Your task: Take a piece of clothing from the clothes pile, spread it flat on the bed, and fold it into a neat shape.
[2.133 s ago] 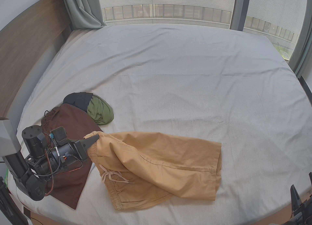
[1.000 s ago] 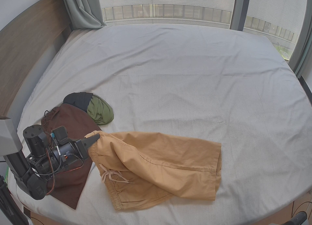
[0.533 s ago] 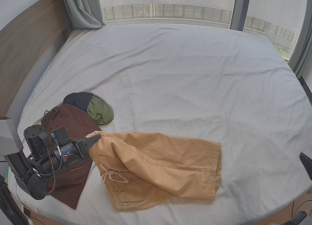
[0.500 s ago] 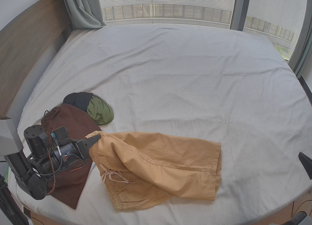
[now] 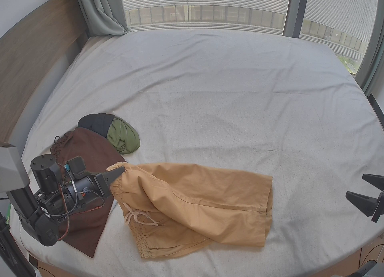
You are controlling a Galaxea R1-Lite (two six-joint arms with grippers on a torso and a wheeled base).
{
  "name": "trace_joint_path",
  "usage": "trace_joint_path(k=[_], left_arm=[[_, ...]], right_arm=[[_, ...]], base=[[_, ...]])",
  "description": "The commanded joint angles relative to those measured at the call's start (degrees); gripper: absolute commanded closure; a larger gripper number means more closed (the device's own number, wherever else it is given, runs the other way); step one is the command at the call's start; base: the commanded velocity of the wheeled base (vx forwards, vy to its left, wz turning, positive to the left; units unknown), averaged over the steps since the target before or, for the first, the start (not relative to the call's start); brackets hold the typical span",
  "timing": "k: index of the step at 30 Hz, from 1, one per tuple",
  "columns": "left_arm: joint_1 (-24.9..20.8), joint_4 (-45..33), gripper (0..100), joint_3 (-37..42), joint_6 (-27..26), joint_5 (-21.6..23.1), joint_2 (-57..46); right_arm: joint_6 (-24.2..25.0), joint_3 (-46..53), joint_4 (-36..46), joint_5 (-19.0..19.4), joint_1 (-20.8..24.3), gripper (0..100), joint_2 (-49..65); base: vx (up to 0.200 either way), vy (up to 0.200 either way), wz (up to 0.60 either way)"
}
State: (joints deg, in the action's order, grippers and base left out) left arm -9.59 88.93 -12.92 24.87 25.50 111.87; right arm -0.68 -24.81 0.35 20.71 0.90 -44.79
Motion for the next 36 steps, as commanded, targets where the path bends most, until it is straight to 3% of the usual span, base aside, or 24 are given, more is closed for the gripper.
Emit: trace_joint_path(k=[1, 5, 10, 14, 26, 29, 36], left_arm=[[-0.34, 0.01, 100, 0.0, 0.0, -0.01, 0.1], [-0.43, 0.01, 100, 0.0, 0.0, -0.01, 0.1], [-0.51, 0.01, 100, -0.09, 0.0, -0.01, 0.01], [-0.78, 0.01, 100, 0.0, -0.17, -0.1, 0.01], [-0.51, 0.01, 100, -0.17, -2.81, -0.1, 0.01], [-0.43, 0.1, 100, -0.7, -2.72, -0.01, 0.54], [-0.69, 0.01, 100, -0.88, -2.81, 0.16, 0.8]], right_arm=[[0.07, 0.11, -0.53, 1.44, 0.59, 0, -5.13], [0.86, 0.64, -1.06, 5.74, 0.68, 0, -8.21], [0.59, 1.6, -1.76, 7.06, 0.86, 0, -11.81], [0.59, 3.63, -6.86, 9.87, 2.53, 0, -15.5], [1.3, 7.32, -19.43, 11.72, 8.59, 0, -26.84], [5.52, 9.25, -26.46, 15.24, 8.77, 0, -31.85], [14.39, 9.34, -35.51, 15.67, 8.68, 0, -38.62]], base=[[0.0, 0.0, 0.0], [0.0, 0.0, 0.0], [0.0, 0.0, 0.0], [0.0, 0.0, 0.0], [0.0, 0.0, 0.0], [0.0, 0.0, 0.0], [0.0, 0.0, 0.0]])
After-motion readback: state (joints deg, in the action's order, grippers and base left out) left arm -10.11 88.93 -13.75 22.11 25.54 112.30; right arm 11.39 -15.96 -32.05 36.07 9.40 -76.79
